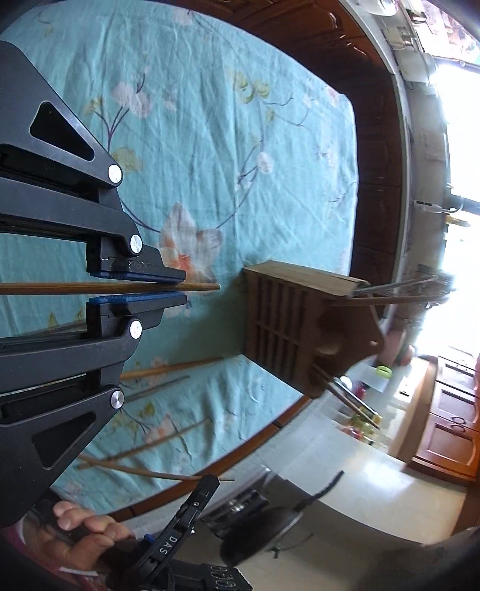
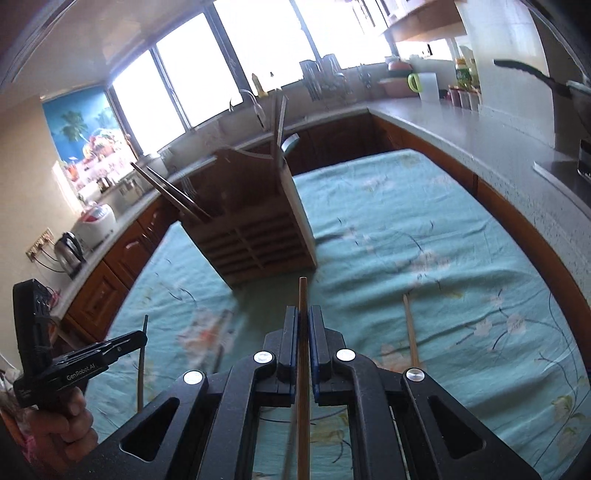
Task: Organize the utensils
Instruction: 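Lift both wooden chopsticks and lower them upright into the wooden holder, then open both tools to release the wooden chopsticks in the holder, then move both tools back down toward the remaining chopsticks on the cloth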
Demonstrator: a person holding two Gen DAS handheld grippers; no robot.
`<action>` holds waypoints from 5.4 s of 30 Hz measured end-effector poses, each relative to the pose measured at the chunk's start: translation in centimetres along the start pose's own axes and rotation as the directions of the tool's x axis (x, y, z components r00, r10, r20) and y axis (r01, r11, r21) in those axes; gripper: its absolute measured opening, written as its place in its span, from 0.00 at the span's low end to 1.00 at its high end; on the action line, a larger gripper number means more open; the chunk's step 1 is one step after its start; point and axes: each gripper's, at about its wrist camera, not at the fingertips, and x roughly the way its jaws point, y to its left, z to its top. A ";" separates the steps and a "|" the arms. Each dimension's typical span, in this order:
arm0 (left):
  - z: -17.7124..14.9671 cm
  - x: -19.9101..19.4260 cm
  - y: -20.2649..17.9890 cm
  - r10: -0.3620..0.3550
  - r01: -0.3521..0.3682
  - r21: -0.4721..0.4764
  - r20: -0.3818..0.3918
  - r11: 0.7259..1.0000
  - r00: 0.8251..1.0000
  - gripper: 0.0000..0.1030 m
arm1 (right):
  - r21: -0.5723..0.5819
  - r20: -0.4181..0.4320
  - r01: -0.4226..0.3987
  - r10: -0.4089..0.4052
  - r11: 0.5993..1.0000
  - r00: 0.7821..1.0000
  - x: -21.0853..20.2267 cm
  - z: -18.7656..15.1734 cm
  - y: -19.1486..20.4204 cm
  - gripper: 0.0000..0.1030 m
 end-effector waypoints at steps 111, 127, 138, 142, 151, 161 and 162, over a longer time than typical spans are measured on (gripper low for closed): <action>14.3 1.5 -2.1 0.032 -0.031 -0.008 0.303 0.999 0.953 0.05 | 0.014 0.234 -0.007 0.004 1.000 0.972 6.8 14.1 1.8 0.09; 12.1 -2.8 -2.4 0.040 -0.026 -0.041 0.376 0.999 0.926 0.82 | 0.066 0.346 -0.064 0.037 0.996 0.937 1.9 13.1 0.4 0.86; 7.3 -3.1 -1.8 0.085 -0.067 -0.066 0.326 0.996 0.941 0.88 | 0.081 0.326 -0.004 -0.023 0.997 0.945 -1.2 8.2 -1.8 0.94; 5.0 -2.6 -1.8 0.088 -0.072 -0.067 0.284 0.995 0.955 0.88 | 0.086 0.291 0.028 -0.052 0.996 0.955 -2.1 5.9 -2.8 0.94; 1.1 -0.8 -2.2 0.103 -0.092 -0.064 0.196 0.994 0.975 0.88 | 0.070 0.220 0.119 -0.132 0.990 0.967 -3.6 0.6 -4.7 0.94; -1.2 1.4 -3.7 0.107 -0.107 -0.004 0.095 0.994 0.990 0.88 | 0.064 0.139 0.171 -0.179 0.983 0.974 -2.8 -3.2 -6.0 0.94; -1.2 1.6 -3.8 0.108 -0.108 -0.001 0.085 0.994 0.991 0.88 | 0.066 0.129 0.172 -0.179 0.983 0.975 -2.6 -3.4 -6.1 0.94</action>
